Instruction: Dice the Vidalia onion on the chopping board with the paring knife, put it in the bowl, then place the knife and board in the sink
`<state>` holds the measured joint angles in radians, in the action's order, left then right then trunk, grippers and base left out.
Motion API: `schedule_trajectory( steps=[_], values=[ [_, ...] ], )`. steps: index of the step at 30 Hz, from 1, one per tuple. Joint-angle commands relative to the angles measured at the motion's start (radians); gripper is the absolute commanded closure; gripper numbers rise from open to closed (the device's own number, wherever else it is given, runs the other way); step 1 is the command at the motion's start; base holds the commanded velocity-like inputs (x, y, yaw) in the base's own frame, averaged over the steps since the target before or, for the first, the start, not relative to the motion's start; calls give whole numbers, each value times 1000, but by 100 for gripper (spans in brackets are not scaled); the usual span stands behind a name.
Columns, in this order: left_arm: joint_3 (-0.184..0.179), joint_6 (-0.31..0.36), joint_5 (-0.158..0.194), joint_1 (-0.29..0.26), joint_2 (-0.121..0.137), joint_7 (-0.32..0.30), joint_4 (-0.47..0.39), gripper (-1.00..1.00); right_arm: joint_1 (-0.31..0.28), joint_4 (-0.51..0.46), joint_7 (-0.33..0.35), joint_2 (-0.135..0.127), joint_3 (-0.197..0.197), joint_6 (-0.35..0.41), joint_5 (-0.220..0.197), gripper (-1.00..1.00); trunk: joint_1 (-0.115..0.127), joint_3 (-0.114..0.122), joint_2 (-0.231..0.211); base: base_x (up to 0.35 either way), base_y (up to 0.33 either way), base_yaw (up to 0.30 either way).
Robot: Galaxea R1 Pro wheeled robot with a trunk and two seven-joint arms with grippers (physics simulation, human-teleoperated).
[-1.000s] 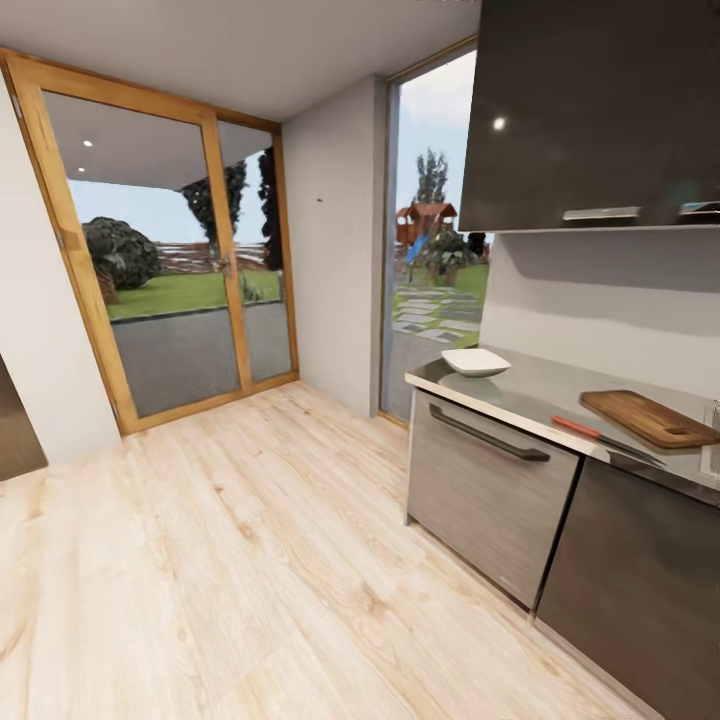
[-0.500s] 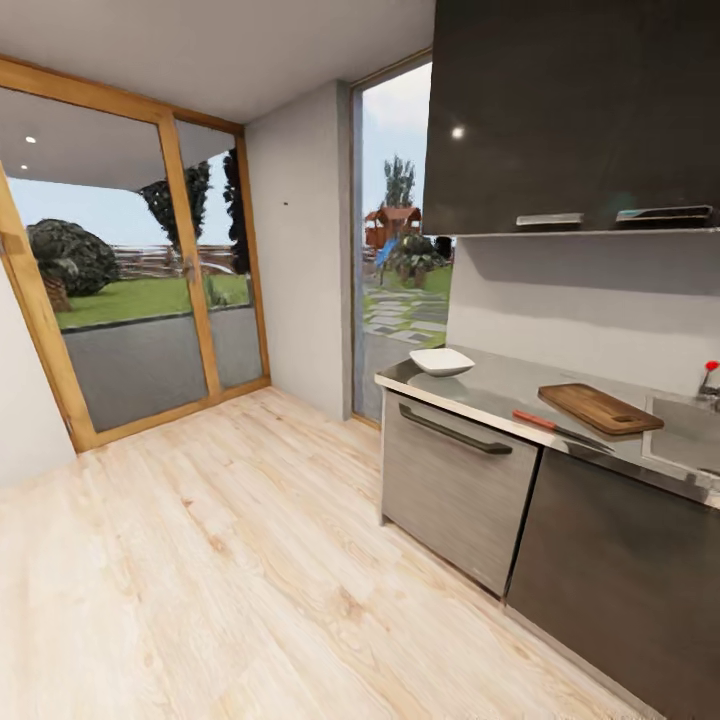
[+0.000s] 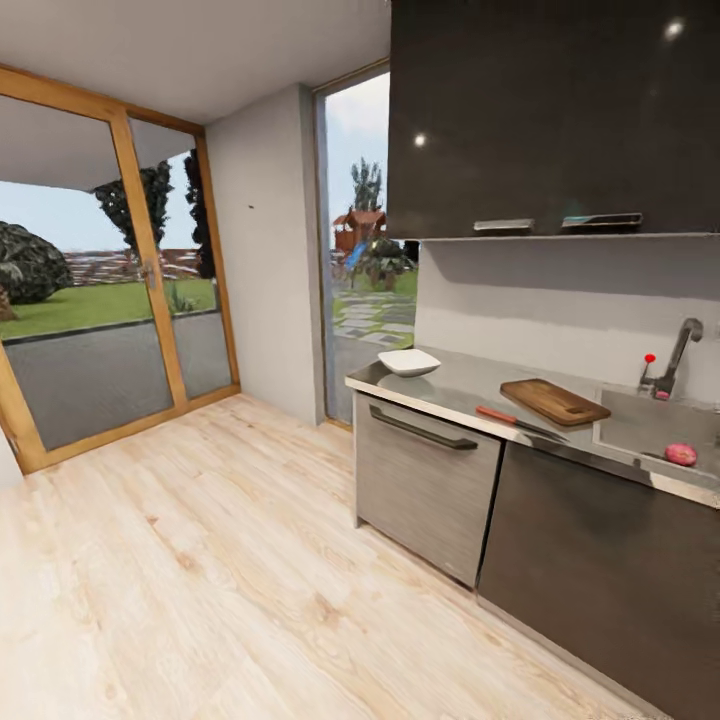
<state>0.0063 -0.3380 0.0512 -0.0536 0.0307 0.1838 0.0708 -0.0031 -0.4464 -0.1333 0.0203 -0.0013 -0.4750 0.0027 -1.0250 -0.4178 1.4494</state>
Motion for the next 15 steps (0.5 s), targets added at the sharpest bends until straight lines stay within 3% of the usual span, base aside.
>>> schedule_trajectory(
  steps=[1, 5, 10, 15],
  values=[
    [0, -7, 5, -2, 0, -1, 4, -100, -1, 0, -3, 0, 0, -2, 0, -100, 0, 0, 1, 0, 0, -196],
    [3, -8, 8, -2, -6, 1, 3, -100, 0, 0, -3, 0, 0, -2, 0, -100, 0, 2, 1, 0, 0, -189],
    [3, -7, 8, -2, -36, -1, 4, -100, 0, 0, -3, 1, 1, -2, 0, -100, 0, 6, 1, 0, 0, -175],
    [5, -7, 6, -2, -41, -2, 4, -100, 0, 0, -3, 0, 1, -2, 0, -100, 0, 9, 1, 0, 0, -167]
  ],
)
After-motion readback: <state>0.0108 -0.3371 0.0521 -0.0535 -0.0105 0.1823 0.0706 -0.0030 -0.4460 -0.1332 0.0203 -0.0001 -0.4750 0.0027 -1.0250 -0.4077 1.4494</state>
